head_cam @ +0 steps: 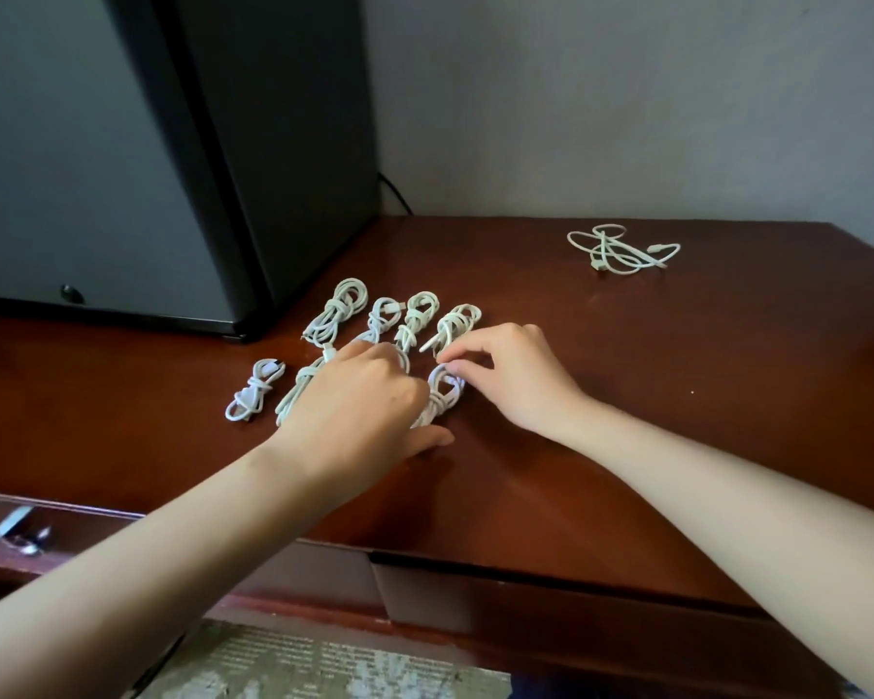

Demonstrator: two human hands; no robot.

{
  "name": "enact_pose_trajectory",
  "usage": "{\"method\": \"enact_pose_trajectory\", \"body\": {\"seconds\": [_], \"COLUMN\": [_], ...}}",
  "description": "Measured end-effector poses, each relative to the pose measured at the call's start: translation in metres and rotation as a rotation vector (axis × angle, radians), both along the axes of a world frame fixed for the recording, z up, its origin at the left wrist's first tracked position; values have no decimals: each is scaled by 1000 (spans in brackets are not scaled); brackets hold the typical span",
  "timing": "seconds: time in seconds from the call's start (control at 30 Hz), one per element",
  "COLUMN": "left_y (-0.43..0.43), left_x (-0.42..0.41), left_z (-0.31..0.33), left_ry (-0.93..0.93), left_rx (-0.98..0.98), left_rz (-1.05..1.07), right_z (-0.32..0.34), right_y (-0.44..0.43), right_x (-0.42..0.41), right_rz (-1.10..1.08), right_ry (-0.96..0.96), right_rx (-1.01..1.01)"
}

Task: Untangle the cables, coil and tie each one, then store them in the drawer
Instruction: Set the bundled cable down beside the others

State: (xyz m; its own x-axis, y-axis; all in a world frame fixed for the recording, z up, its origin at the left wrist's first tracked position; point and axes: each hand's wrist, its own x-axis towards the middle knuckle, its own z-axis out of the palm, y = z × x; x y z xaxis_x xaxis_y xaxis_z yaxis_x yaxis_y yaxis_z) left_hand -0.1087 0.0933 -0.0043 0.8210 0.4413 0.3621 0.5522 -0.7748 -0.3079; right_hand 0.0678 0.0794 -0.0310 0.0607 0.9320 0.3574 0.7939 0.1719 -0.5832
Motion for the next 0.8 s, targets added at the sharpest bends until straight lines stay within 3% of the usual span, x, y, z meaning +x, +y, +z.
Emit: {"method": "enact_pose_trajectory", "body": {"seconds": [0.2,0.37,0.53,0.8], "left_y": [1,-1,4,30], "left_x": [0,20,66,175], "left_z": [17,50,66,23], "left_ry": [-118,-160,-276,-149], "left_rx": [-40,-83,-265,-485], "left_rz": [-34,109,105,87], "right_z": [9,32,50,38], "right_y": [-1,-8,-19,-28], "right_x": [13,44,84,158], "right_rz": [-21,-80,-159,-358], "right_ry": [-12,32,96,-62], "right_rx": [25,61,93,-20]}}
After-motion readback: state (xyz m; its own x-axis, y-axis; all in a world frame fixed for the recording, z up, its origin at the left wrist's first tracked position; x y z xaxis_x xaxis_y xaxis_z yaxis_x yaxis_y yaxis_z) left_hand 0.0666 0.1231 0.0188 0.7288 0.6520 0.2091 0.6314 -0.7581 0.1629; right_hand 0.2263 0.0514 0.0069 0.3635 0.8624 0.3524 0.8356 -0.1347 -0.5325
